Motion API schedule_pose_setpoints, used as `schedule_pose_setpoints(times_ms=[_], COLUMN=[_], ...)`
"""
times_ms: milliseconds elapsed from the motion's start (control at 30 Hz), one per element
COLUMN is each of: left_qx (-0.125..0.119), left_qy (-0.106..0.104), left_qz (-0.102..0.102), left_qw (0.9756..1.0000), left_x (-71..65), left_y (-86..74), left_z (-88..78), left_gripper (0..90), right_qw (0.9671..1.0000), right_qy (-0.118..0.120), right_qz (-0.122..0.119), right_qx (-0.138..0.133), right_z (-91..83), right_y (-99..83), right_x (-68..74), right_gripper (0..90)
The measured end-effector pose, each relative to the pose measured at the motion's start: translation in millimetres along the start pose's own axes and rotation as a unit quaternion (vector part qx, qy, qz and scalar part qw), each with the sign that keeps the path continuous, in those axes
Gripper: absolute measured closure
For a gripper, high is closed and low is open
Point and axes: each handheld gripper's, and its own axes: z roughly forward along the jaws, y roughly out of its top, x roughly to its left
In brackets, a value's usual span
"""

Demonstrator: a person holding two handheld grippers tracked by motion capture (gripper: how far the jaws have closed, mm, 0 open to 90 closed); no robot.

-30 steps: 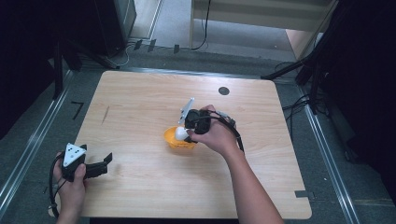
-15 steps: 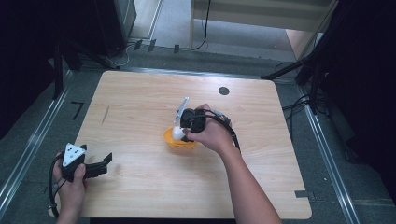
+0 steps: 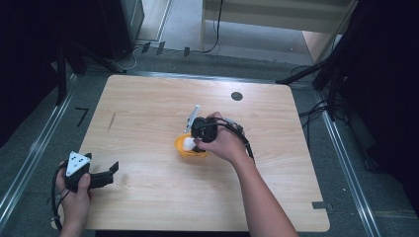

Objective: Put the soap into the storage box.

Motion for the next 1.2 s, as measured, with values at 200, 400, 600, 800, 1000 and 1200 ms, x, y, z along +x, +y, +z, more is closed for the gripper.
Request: schedule_pose_setpoints(times_ms=[200,400,600,800,1000,1200], left_qx=[0.000,0.003,0.004,0.005,0.006,0.007], left_qy=[0.000,-0.003,-0.004,-0.007,-0.008,-0.009], left_qz=[-0.002,-0.005,-0.010,-0.007,-0.006,-0.006], left_qw=[1.0000,1.0000,0.9999,0.9999,0.9999,0.9999], left_x=[0.2,1.1,1.9,1.6,1.7,1.5], left_y=[0.1,0.4,0.4,0.5,0.6,0.7], left_z=[0.0,0.3,0.8,1.0,0.9,1.4], left_gripper=[0.0,0.0,0.0,0.0,0.0,0.0], right_qw=[0.9999,0.9994,0.9987,0.9981,0.9967,0.9957], right_qy=[-0.003,-0.012,-0.022,-0.027,-0.031,-0.037], right_qz=[0.013,0.027,0.034,0.044,0.057,0.070], right_qx=[-0.002,-0.016,-0.029,-0.035,-0.049,-0.049], right_z=[-10.3,-22.6,-35.3,-44.7,-50.2,-53.2], right_y=[-2.8,-14.7,-23.4,-33.0,-45.0,-59.9], right_x=[-0.6,0.4,2.0,5.4,7.3,9.1], right_gripper=[45.1,45.5,44.6,43.4,42.2,40.7])
